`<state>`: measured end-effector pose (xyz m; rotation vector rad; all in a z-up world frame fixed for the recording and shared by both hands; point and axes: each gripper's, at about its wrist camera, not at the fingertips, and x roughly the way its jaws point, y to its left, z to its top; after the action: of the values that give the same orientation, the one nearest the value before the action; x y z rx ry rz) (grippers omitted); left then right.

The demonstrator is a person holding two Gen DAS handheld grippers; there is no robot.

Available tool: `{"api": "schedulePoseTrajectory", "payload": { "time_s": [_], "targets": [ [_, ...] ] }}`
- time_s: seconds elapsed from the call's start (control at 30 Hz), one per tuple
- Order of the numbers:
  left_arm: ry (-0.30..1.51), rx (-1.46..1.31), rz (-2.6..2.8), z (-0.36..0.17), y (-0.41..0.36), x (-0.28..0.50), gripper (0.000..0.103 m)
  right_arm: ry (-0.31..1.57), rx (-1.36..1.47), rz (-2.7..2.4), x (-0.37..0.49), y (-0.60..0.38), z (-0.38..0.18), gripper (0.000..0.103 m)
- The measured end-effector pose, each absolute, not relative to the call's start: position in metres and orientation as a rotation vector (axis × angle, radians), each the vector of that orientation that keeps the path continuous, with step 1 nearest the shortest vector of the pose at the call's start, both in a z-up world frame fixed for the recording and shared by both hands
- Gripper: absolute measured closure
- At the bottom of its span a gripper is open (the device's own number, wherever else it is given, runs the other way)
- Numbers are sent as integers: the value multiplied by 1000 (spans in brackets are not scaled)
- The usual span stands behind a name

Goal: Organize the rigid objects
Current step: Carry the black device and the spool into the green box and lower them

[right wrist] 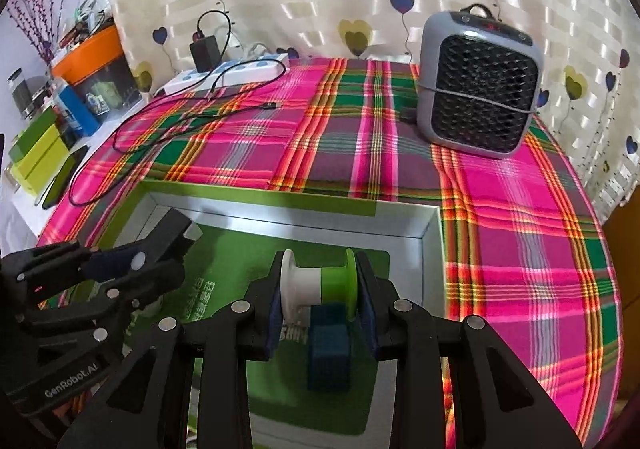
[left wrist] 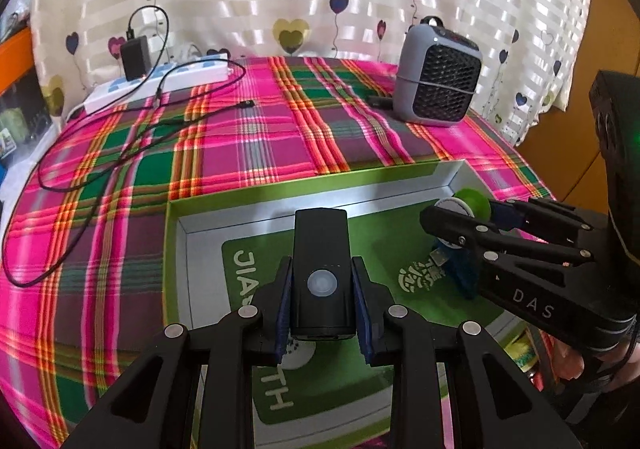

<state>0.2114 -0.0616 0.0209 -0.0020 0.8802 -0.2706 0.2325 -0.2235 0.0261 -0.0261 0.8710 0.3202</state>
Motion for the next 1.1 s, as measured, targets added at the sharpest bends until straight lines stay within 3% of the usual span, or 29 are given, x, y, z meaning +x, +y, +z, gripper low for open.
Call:
{"api": "schedulePoseTrajectory", "payload": {
  "time_s": [1.1],
  "targets": [
    [921, 37, -250, 7, -69, 223, 77, 917, -47, 278, 252, -223, 12, 70]
  ]
}}
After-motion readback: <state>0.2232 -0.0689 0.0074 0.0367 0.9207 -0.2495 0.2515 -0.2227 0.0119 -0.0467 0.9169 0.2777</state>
